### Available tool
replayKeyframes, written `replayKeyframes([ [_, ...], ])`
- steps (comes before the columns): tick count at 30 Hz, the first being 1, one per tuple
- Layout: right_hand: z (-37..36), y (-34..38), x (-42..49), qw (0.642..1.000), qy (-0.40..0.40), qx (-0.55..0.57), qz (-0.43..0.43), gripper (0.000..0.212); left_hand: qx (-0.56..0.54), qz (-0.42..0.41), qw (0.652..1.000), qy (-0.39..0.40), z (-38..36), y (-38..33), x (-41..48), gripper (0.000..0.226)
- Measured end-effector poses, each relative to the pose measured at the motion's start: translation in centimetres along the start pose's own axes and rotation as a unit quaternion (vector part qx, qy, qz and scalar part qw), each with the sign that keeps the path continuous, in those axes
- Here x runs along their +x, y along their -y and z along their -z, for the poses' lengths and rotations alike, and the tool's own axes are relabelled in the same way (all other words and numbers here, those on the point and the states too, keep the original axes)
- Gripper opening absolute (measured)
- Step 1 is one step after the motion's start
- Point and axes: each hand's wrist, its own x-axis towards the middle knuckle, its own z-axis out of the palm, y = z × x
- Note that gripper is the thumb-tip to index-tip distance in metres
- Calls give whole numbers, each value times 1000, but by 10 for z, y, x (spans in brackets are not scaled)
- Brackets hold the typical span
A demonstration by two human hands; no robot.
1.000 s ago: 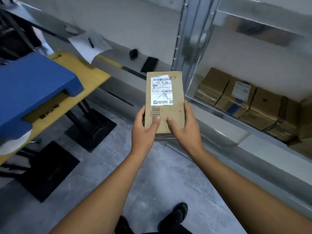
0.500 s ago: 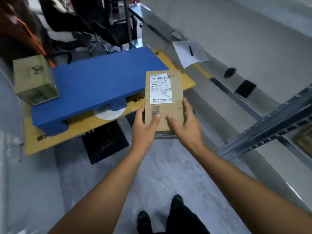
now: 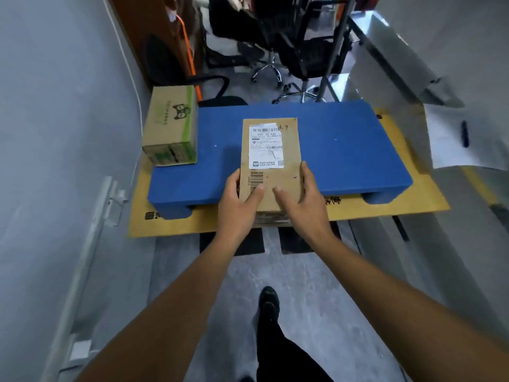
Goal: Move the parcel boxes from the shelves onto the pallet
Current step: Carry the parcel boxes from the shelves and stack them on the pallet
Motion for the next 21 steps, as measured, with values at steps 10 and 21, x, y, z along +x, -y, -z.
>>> replayKeyframes([
  [10, -49, -13, 149, 997, 71, -6, -23, 92, 51, 48, 996, -56, -3, 6, 133, 56],
  [21, -92, -19, 193, 997, 61, -27, -49, 90, 148, -15, 988, -31, 31, 4, 193, 71],
])
